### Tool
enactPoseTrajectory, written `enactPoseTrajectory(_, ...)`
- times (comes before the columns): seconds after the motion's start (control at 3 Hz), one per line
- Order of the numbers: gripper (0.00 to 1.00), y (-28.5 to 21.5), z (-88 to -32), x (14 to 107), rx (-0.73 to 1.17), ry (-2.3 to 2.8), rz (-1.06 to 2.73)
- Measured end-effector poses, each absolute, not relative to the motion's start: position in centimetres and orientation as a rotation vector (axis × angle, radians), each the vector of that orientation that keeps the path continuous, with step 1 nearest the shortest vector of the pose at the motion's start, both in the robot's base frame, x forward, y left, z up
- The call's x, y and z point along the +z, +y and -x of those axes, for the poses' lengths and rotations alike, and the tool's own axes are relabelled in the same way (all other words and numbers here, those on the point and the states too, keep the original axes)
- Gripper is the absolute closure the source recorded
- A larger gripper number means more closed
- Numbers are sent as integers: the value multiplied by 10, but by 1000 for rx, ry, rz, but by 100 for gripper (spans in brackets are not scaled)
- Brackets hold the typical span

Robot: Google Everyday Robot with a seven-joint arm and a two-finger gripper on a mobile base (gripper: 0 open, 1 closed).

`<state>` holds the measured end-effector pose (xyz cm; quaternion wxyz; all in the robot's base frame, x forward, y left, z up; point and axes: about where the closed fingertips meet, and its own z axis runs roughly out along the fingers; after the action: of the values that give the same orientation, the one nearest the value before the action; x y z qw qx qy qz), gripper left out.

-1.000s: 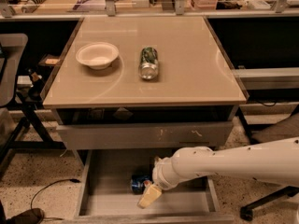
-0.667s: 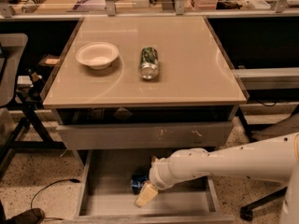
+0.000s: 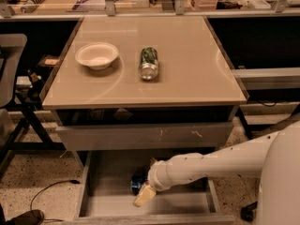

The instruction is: Pick pepsi can from middle drawer and place on counter

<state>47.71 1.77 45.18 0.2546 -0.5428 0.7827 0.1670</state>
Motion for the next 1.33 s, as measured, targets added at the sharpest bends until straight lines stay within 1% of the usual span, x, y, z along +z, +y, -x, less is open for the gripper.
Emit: enactPoseTrajectory(1.33, 0, 25, -500, 397, 497, 2123, 1460)
